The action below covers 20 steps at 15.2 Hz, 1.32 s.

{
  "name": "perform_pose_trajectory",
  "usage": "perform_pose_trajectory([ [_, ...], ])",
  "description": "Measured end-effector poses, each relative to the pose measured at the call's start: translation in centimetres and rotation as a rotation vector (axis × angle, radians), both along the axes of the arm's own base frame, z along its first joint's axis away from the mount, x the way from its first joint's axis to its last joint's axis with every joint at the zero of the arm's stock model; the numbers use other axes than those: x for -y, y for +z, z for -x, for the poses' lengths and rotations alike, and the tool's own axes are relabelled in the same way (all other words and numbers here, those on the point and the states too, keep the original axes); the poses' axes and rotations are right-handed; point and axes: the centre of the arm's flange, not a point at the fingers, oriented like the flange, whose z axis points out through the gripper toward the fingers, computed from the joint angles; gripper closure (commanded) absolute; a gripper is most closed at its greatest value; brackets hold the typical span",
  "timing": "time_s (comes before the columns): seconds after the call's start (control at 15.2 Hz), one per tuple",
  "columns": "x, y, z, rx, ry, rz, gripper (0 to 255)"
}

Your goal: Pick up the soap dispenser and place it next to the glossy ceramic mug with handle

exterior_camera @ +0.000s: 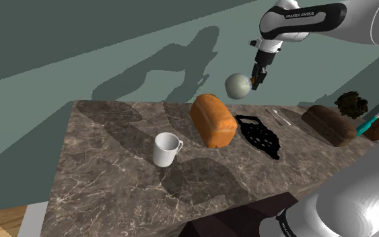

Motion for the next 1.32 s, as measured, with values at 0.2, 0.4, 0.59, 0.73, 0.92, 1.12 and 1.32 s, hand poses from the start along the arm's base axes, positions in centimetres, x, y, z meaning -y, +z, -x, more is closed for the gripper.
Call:
perform_pose_trajectory([
  [0.2, -4.1, -0.2, -1.2, 0.000, 0.000, 0.000, 255],
  [0.4, -7.9, -0.1, -2.3, 0.000, 0.000, 0.000, 255],
  [0.59, -11.8, 0.1, -3.4, 0.000, 0.000, 0.000, 255],
  [0.73, -14.2, 0.3, -4.3, 0.000, 0.000, 0.000, 255],
  [0.92, -18.0, 0.2, -5.7, 0.000, 0.000, 0.001, 255],
  [1.12, -21.7, 0.4, -6.6, 0.000, 0.000, 0.001, 255],
  [1.32, -25.5, 0.4, -7.9, 0.000, 0.000, 0.001, 255],
])
